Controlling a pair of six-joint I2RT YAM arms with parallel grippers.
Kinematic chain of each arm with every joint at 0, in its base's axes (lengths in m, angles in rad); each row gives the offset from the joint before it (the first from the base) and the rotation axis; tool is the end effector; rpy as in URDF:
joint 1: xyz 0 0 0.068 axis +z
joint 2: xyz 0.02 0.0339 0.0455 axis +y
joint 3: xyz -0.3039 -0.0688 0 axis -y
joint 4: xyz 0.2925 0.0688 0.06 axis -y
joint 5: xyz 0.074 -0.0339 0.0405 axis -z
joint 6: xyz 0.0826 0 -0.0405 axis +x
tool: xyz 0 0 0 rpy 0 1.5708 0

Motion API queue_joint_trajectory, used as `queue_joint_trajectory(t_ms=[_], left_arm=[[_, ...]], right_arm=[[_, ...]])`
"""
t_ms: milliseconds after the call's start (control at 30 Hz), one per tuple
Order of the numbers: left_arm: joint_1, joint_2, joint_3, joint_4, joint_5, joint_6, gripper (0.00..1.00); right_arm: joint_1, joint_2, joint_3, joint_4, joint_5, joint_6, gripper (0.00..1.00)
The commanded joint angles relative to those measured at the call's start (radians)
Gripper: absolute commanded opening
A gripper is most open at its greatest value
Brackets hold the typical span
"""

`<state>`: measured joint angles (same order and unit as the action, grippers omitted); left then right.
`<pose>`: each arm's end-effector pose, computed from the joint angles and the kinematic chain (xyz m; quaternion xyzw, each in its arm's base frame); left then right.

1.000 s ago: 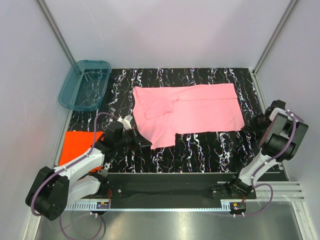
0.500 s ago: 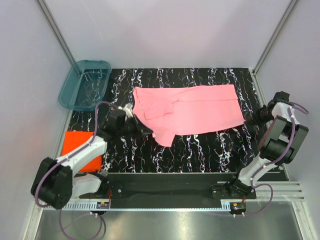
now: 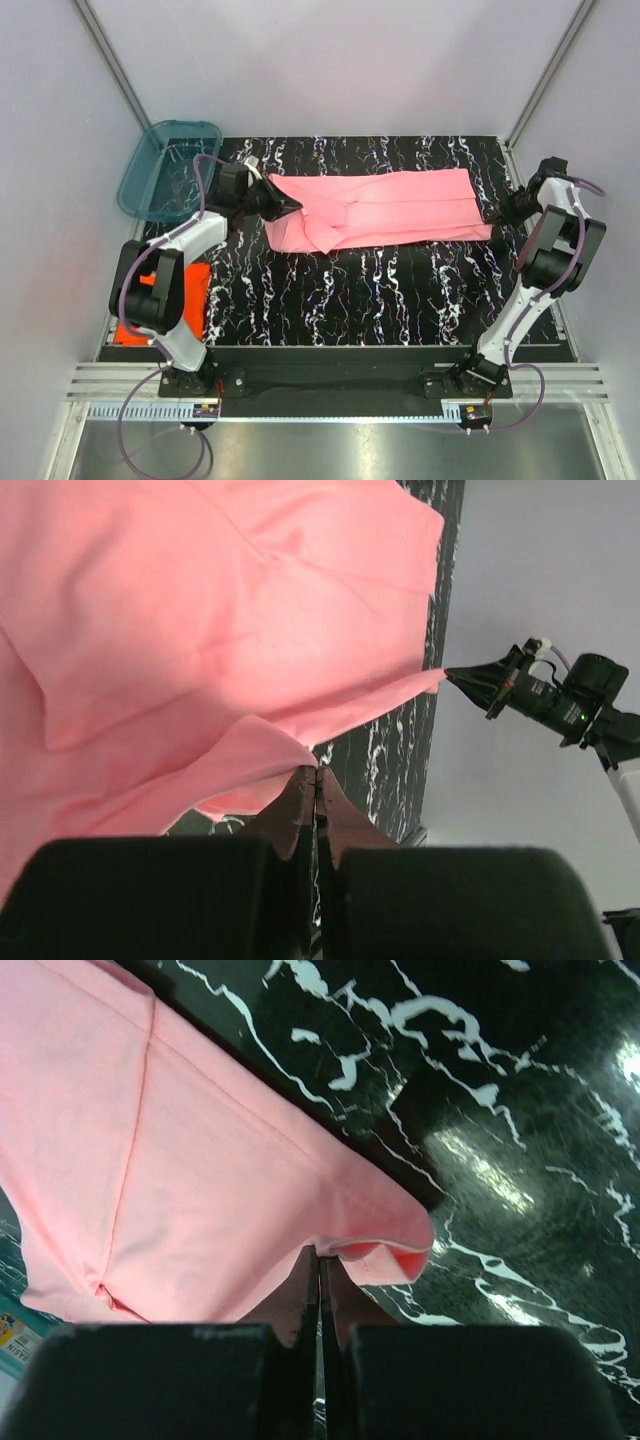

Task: Fold and stack the t-shirts
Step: Fold the tshirt

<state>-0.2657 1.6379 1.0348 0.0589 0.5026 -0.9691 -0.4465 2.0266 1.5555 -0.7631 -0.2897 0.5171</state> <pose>0.4146 -0.1541 0.2244 -0.1760 0.8342 -0.4520 0.2624 0.4542 -0.1913 0.1625 0.4306 0.8757 0.1481 0.1606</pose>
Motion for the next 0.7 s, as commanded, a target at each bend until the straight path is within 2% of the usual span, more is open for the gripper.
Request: queue_joint_trajectory(t_ms=[0,267,667], left_arm=[[0.031,0.048,0.103,0.055,0.053,-0.010,0.00],[0.075,0.140,0.192,0.068,0.068,-0.033,0.00],[0.106,0.200,0.281,0.059,0.070,-0.062,0.00]], right_arm=[[0.025,0.047,0.103,-0.036,0.004,-0.011,0.00],[0.054,0.152,0.264,-0.073,0.003,-0.003,0.00],[0.054,0.239,0.368,-0.097,0.009,-0.008,0.00]])
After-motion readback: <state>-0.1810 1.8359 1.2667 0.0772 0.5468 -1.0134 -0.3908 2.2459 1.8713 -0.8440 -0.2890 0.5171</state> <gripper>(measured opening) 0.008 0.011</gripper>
